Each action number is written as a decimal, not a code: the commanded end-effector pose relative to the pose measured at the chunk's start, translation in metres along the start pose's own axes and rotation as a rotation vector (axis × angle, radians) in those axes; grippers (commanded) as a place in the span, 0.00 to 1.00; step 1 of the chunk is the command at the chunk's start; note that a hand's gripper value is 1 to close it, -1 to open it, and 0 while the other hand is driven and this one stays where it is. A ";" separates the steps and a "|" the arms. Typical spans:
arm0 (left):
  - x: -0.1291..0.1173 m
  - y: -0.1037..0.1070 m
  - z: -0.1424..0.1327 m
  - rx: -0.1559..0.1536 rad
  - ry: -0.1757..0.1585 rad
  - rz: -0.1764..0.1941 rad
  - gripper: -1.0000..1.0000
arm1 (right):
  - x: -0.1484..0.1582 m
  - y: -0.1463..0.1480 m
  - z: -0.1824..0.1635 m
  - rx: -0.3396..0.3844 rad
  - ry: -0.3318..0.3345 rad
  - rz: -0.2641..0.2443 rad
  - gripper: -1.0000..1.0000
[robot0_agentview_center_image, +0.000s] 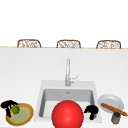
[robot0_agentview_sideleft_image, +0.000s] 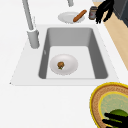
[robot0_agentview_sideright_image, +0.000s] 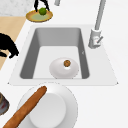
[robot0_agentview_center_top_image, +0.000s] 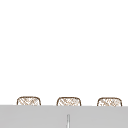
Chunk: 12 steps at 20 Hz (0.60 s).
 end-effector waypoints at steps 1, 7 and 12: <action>0.008 0.020 -0.012 -0.033 0.040 -0.047 0.00 | 0.000 0.000 0.000 0.000 0.000 0.000 0.50; 0.020 0.045 -0.026 -0.051 0.088 -0.012 0.00 | 0.000 0.000 0.000 0.000 0.000 0.000 0.50; 0.019 0.042 -0.028 -0.032 0.022 0.015 0.00 | 0.000 0.000 0.000 0.000 0.000 0.000 0.50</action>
